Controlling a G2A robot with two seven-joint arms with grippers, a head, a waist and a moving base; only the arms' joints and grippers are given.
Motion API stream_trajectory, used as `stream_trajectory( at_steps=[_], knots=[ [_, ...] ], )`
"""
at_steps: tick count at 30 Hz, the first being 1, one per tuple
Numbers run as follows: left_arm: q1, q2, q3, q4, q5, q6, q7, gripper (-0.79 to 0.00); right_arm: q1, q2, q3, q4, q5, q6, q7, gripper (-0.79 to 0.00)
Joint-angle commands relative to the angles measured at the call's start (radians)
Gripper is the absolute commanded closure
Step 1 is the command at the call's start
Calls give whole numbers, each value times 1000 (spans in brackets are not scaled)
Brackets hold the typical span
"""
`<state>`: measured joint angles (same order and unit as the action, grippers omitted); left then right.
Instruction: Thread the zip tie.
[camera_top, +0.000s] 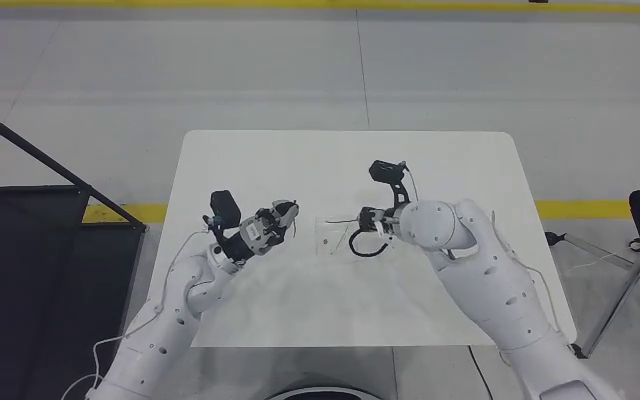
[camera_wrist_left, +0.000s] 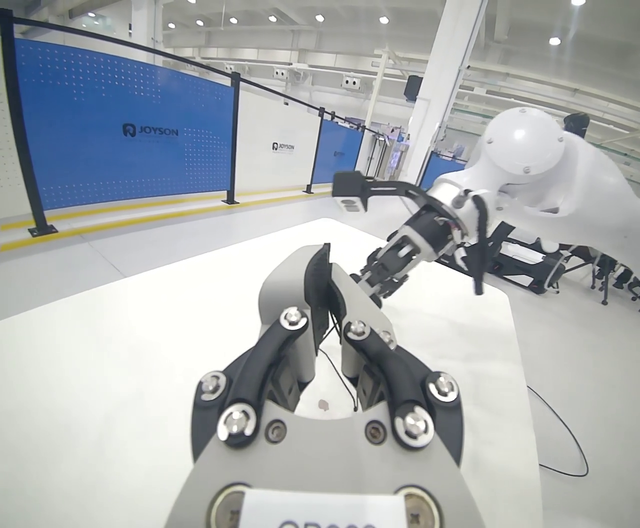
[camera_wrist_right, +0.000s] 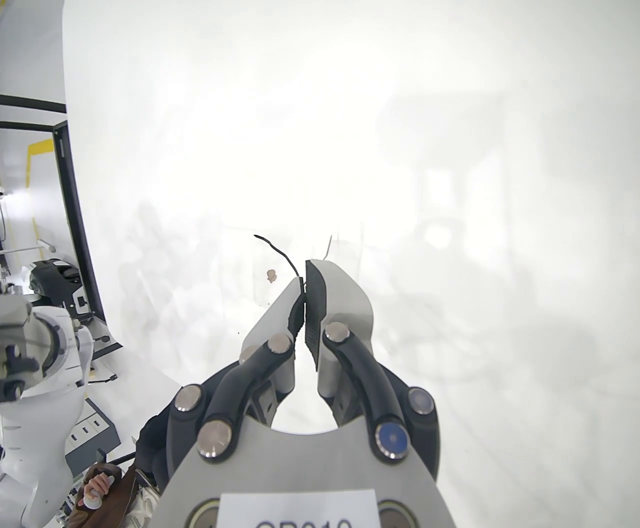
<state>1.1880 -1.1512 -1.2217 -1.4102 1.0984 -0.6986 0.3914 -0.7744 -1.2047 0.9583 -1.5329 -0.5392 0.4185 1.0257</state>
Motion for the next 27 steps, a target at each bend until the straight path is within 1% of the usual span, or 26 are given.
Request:
stream_trajectory(
  at_steps=[1,4,6,9,22,25,27],
  knots=[
    [7,0,-5,8,30,32,21,0,-44,12,35,-53,-12,-6,1,0],
    [16,1,-12,17,62,51,54,0,-96,24,76,-113,-23,-14,-3,0],
    [27,1,-9,21,70,27,80,0,-133,32,103,-154,-30,-12,-7,0],
    [27,1,-9,21,70,27,80,0,-179,43,136,-209,-41,-14,4,0],
    [27,1,-9,21,70,27,80,0,-179,43,136,-209,-41,-14,4,0],
    [32,0,-6,8,84,59,66,0,-179,43,136,-209,-41,-14,4,0],
    [31,-1,-3,5,104,70,77,0,-194,42,139,-210,-23,-30,-23,0]
  ],
)
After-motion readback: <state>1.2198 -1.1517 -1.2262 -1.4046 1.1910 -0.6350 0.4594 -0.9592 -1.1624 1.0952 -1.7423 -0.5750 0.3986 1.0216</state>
